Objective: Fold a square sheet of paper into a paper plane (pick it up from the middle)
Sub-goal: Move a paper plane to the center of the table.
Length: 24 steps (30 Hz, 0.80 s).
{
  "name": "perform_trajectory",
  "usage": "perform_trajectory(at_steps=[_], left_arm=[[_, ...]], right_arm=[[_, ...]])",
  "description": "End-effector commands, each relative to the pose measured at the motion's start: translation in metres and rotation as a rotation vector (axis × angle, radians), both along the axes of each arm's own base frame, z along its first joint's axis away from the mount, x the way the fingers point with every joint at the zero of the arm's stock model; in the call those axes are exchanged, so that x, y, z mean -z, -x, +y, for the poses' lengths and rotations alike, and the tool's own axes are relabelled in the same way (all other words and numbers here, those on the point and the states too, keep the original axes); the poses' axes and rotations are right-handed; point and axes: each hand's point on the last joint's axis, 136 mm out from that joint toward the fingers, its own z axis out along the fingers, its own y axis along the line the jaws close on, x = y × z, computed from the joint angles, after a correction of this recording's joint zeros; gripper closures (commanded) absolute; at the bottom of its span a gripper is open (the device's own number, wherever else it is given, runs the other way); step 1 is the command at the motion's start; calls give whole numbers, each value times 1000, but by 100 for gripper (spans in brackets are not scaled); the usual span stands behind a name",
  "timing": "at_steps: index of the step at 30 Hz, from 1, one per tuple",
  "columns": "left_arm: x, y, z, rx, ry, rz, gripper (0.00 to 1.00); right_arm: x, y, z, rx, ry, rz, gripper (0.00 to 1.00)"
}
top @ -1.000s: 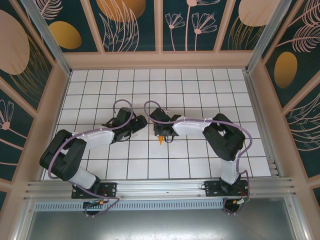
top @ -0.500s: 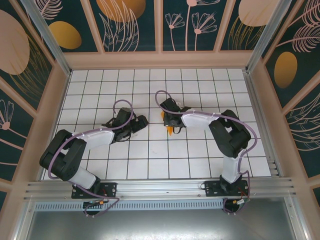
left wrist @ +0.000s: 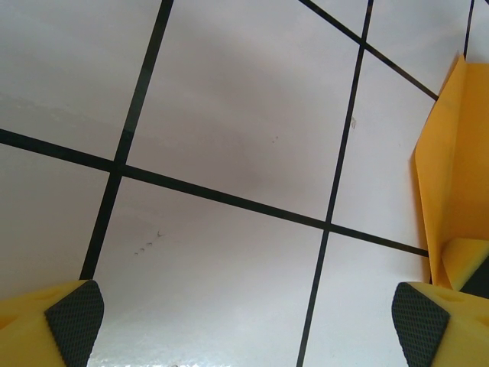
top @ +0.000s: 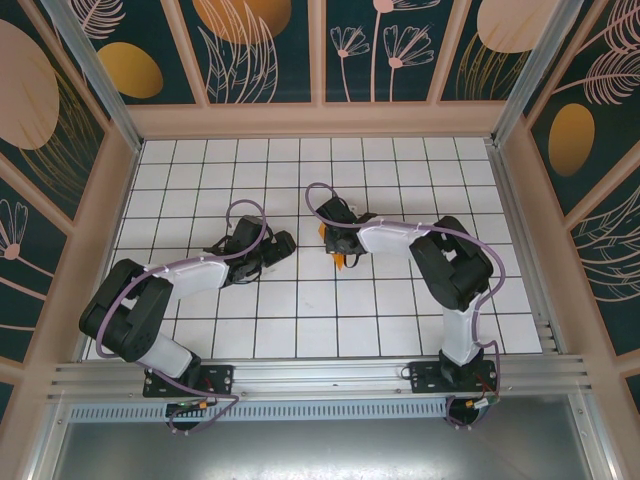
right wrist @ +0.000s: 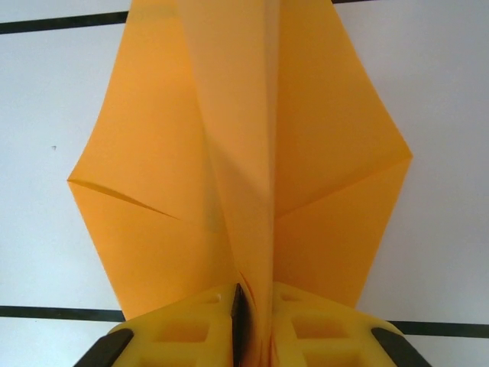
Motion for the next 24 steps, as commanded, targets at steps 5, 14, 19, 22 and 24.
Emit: perform_trajectory(at_steps=[5, 14, 19, 22, 24], left_arm=[[0, -4, 3, -3, -29, 3, 2], [-3, -8, 4, -4, -47, -9, 1], [-12, -15, 5, -2, -71, -30, 1], [-17, -18, 6, -3, -82, -41, 2], [-19, -20, 5, -3, -83, -47, 2]], right_arm=[[27, 11, -5, -2, 45, 61, 84], [0, -36, 8, -32, 14, -51, 86], [-2, -67, 8, -39, 32, -83, 87], [1, -76, 6, -36, 40, -81, 87], [5, -78, 4, -32, 40, -71, 84]])
